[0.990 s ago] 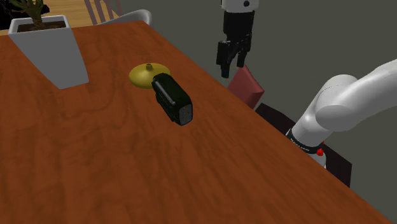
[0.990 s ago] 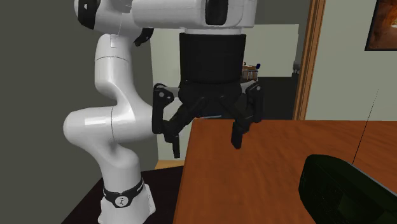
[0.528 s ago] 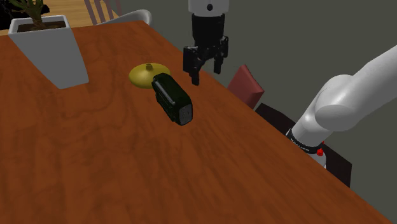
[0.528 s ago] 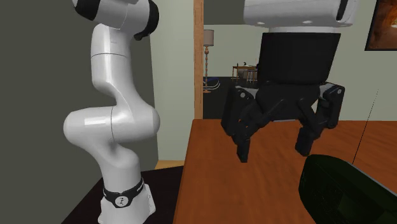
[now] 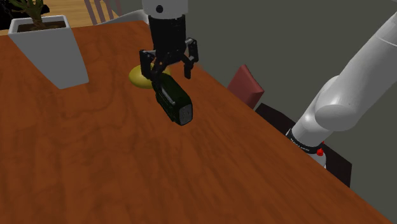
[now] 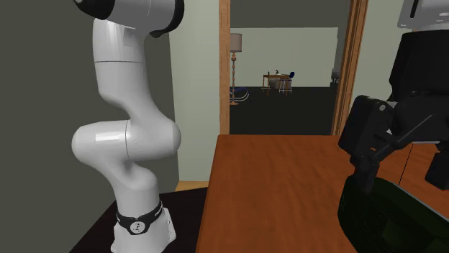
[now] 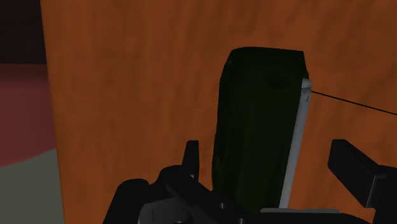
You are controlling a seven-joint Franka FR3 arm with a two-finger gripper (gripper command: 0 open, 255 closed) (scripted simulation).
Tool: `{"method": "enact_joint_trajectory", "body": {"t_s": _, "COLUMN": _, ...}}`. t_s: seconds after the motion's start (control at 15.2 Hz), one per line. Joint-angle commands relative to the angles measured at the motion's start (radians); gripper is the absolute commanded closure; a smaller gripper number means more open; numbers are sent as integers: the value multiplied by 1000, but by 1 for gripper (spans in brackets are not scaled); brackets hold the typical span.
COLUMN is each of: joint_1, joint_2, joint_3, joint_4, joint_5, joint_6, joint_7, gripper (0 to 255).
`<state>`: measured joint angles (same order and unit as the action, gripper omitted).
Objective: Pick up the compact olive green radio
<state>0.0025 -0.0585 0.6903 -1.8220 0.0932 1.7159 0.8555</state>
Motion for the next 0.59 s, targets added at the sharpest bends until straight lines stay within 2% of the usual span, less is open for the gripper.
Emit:
{"method": "enact_joint_trajectory", "body": {"t_s": 0.0, "joint_1": 4, "joint_2": 20, "joint_3": 7, "joint_4": -2, "joint_5": -14, "joint_6": 22, "joint_7": 20, "gripper": 0}}
{"method": "enact_joint_trajectory", "body": {"t_s": 0.46, "joint_1": 5, "joint_2": 26, "joint_3": 9, "joint_4": -72, "joint_5": -16, "joint_6": 96, "joint_7": 19, "gripper": 0}}
{"method": "enact_joint_trajectory", "body": {"t_s": 0.53, "joint_1": 6, "joint_2": 27, "joint_3": 10, "joint_4": -70, "joint_5": -17, "joint_6": 95, "joint_7": 20, "gripper": 255}}
